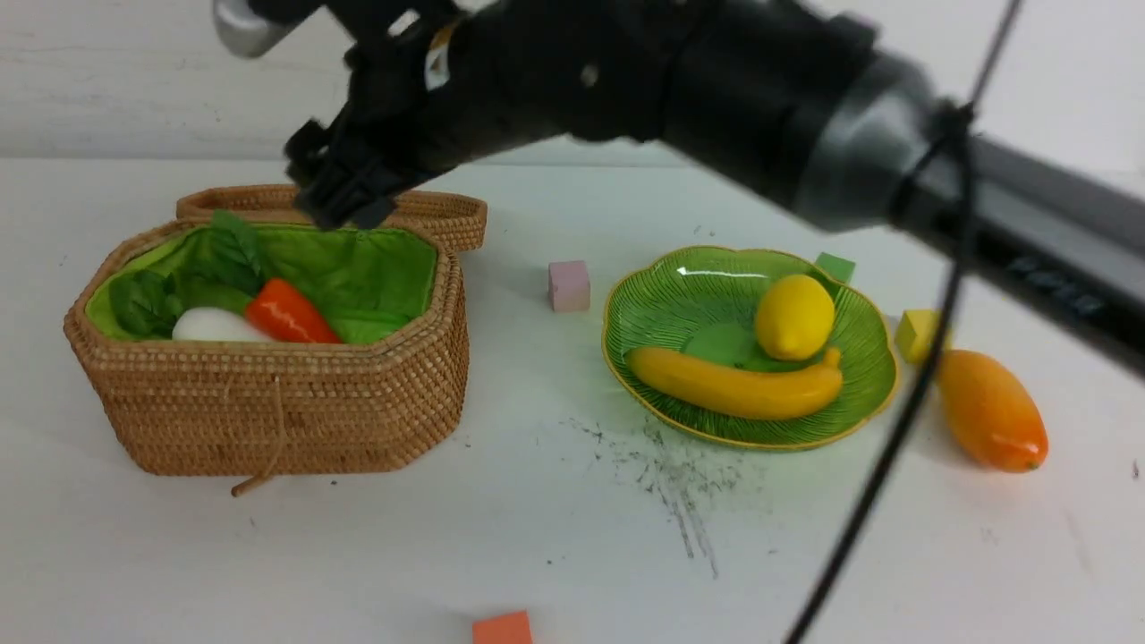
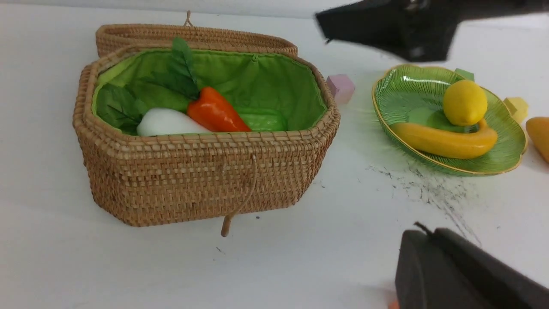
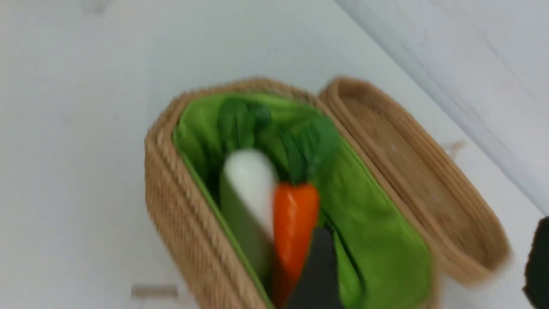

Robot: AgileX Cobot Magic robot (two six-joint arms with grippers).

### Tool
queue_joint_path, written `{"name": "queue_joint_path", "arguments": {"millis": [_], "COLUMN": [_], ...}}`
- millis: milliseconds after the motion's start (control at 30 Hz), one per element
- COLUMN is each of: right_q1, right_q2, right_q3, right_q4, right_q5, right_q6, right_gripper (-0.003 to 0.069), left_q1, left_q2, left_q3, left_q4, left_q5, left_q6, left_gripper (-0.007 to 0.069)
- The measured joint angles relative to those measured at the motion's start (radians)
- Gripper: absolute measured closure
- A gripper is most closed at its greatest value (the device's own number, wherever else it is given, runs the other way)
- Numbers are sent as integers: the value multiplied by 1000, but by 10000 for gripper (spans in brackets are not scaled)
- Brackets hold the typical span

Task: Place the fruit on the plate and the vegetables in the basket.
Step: Use the right arm to grab a mango and put it into the right plate

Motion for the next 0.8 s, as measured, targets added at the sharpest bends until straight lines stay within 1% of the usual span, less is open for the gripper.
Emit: {"name": "queue_joint_path", "arguments": {"millis": [33,67,100,133,167,233,267,333,367,467,500,533,567,600,633,667,700,733,767,800], "right_q1": [0,-4,-5,-21,-27,-77,-97,-150,-178,-303,-382,-441,-477,-558,-590,-658,-684,-724,-731,-776], "right_q2": [-56,-108,-125,-184,-199,-246,-261,-297,-315,-384,-414,-429,-434,-436,-433,-420,-409,-391,-391,-361], "right_q3": [-5,-9,-10,-13,-13,17,44,100,143,293,364,423,468,531,571,623,653,682,687,714], "right_q4": [-53,-107,-124,-184,-193,-223,-223,-223,-219,-211,-209,-208,-208,-192,-181,-137,-114,-76,-68,-19], "right_q5": [128,222,277,415,454,518,525,534,534,533,533,533,533,533,530,518,501,476,470,426], "right_q6": [39,66,75,107,115,136,142,159,177,268,305,329,351,371,381,388,391,392,392,390], "right_gripper": [173,230,267,372,412,550,604,659,670,668,657,643,626,592,562,509,467,409,396,306], "left_q1": [0,0,0,0,0,0,0,0,0,0,0,0,0,0,0,0,0,0,0,0], "left_q2": [0,0,0,0,0,0,0,0,0,0,0,0,0,0,0,0,0,0,0,0], "left_q3": [0,0,0,0,0,0,0,0,0,0,0,0,0,0,0,0,0,0,0,0], "left_q4": [-39,-73,-96,-174,-203,-305,-355,-433,-481,-608,-651,-677,-705,-730,-750,-765,-774,-778,-779,-782], "left_q5": [-4,-11,-14,-34,-41,-62,-69,-79,-81,-92,-96,-98,-99,-100,-100,-100,-100,-100,-100,-101], "left_q6": [43,77,91,166,183,273,330,407,454,582,642,674,702,738,757,778,787,793,796,803], "left_gripper": [627,627,627,627,627,627,627,627,627,627,626,625,624,624,622,622,621,620,620,619]}}
